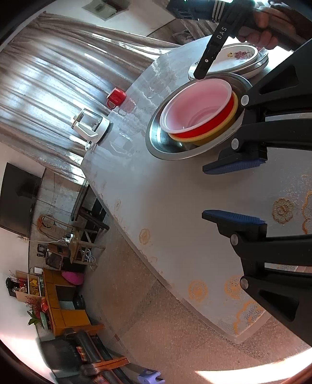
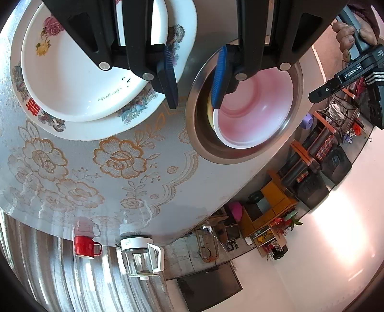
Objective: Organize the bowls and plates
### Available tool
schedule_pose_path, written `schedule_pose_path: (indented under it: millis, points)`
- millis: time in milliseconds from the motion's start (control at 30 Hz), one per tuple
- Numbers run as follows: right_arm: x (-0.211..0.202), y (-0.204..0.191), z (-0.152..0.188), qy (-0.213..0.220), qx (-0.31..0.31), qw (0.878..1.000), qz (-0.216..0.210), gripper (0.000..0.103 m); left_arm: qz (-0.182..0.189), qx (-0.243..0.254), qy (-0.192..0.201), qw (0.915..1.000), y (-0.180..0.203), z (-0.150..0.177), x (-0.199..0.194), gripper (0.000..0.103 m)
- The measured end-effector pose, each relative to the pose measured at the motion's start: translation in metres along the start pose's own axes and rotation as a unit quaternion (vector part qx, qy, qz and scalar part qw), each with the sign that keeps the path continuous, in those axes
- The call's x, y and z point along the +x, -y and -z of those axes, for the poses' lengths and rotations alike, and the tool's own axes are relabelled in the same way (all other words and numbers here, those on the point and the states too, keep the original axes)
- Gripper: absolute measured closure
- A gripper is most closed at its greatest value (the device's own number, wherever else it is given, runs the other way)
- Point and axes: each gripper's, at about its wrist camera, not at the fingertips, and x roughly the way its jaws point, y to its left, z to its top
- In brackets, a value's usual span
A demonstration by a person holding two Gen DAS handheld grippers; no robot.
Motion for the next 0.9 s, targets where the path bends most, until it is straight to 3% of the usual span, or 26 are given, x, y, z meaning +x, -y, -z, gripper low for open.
schedule_pose_path:
  millis: [167, 533, 900]
  points:
    - [0.002, -0.001, 0.001, -0.002, -0.006, 1.000, 0.005, 0.079, 0.028, -0.002, 0.000, 0.9996, 0.006, -0.002, 0.000, 0.070]
    - [0.015, -0.007, 0.004, -0.023, -0.021, 0.999, 0.008, 0.085, 0.008, 0.048, -0.003, 0.9988, 0.033, -0.009, 0.017, 0.070]
    - [0.019, -0.010, 0.003, -0.030, -0.027, 0.999, 0.007, 0.084, 0.021, 0.036, -0.019, 0.9989, 0.032, -0.013, 0.037, 0.073]
